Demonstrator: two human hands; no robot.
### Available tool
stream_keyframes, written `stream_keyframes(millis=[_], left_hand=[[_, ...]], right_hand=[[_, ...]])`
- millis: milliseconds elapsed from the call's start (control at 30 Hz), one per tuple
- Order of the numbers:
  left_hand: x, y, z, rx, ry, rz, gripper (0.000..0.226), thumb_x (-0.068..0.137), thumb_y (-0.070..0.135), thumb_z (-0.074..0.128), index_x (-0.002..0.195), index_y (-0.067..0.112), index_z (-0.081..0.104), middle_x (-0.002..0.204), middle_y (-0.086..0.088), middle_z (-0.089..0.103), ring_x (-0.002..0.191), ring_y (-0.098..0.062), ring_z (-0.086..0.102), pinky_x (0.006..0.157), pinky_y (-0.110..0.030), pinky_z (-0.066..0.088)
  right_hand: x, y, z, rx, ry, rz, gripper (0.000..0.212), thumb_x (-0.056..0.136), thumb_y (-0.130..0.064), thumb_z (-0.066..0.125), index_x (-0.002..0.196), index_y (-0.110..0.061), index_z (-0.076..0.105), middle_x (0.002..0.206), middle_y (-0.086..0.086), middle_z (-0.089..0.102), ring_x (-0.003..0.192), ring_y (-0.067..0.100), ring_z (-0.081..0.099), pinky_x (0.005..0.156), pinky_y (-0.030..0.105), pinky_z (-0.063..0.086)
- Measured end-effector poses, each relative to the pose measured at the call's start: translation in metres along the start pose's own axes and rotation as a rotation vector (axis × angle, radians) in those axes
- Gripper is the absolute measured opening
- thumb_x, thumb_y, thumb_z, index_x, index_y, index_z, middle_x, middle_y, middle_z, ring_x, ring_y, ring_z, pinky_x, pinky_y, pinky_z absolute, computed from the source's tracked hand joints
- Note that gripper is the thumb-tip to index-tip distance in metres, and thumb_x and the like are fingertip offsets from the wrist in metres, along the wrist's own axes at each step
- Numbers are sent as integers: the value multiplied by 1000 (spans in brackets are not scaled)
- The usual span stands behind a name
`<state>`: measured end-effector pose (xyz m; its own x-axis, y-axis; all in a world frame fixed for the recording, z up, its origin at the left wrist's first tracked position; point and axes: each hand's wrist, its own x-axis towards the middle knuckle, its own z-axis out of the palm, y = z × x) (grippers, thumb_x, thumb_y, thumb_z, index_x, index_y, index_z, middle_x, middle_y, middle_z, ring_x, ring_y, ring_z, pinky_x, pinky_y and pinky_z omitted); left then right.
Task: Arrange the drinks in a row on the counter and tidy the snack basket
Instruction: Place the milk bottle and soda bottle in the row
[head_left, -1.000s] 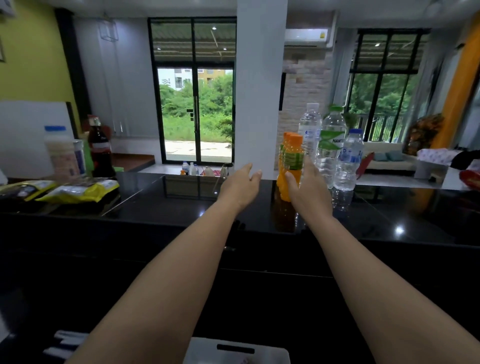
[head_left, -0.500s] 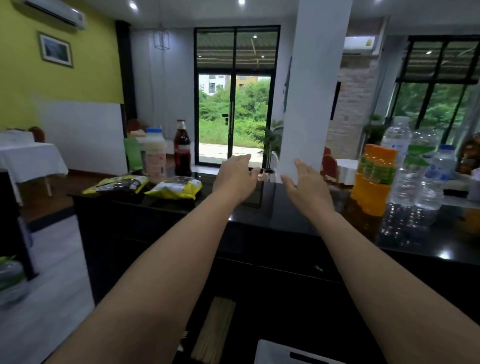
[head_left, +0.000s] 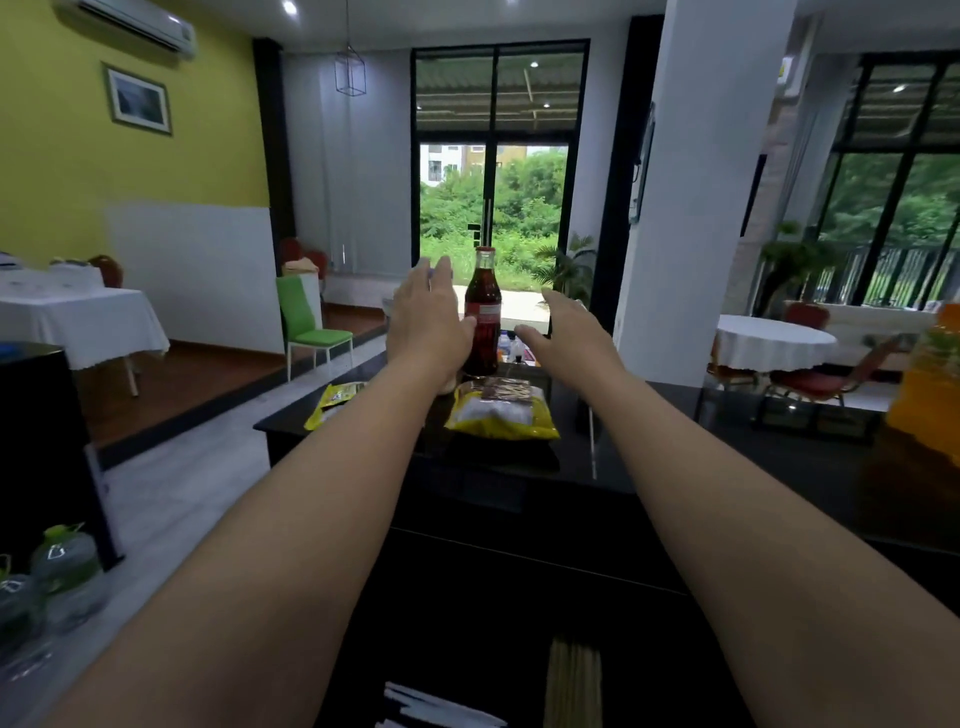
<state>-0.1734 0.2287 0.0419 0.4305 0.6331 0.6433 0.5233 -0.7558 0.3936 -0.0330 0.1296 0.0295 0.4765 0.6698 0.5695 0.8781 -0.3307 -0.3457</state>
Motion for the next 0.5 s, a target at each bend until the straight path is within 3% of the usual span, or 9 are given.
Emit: stream_keyframes(millis=[167, 400, 500], left_hand=[[17, -34, 10, -72, -36, -76, 94, 86, 33, 68, 153, 19, 4, 159, -12, 8, 145, -30, 17, 114, -43, 26], [36, -53, 30, -219, -60, -125, 103, 81, 39, 73, 153, 17, 2, 146, -13, 34, 134, -29, 36, 104, -42, 36], [43, -55, 38, -271, -30, -131, 97, 80, 40, 74, 150, 17, 10, 136, -12, 45, 124, -31, 45, 95, -40, 41]], right_hand=[[38, -21, 30, 31, -31, 46, 73, 92, -44, 58, 150, -14, 25, 152, 9, 36, 137, 28, 36, 105, 41, 35], [77, -25, 64, 117, -46, 124, 61, 87, -39, 66, 136, -15, 39, 129, 7, 55, 114, 26, 55, 81, 34, 42], [88, -25, 74, 151, -57, 152, 57, 88, -38, 66, 133, -13, 41, 124, 7, 59, 109, 26, 57, 79, 34, 44]])
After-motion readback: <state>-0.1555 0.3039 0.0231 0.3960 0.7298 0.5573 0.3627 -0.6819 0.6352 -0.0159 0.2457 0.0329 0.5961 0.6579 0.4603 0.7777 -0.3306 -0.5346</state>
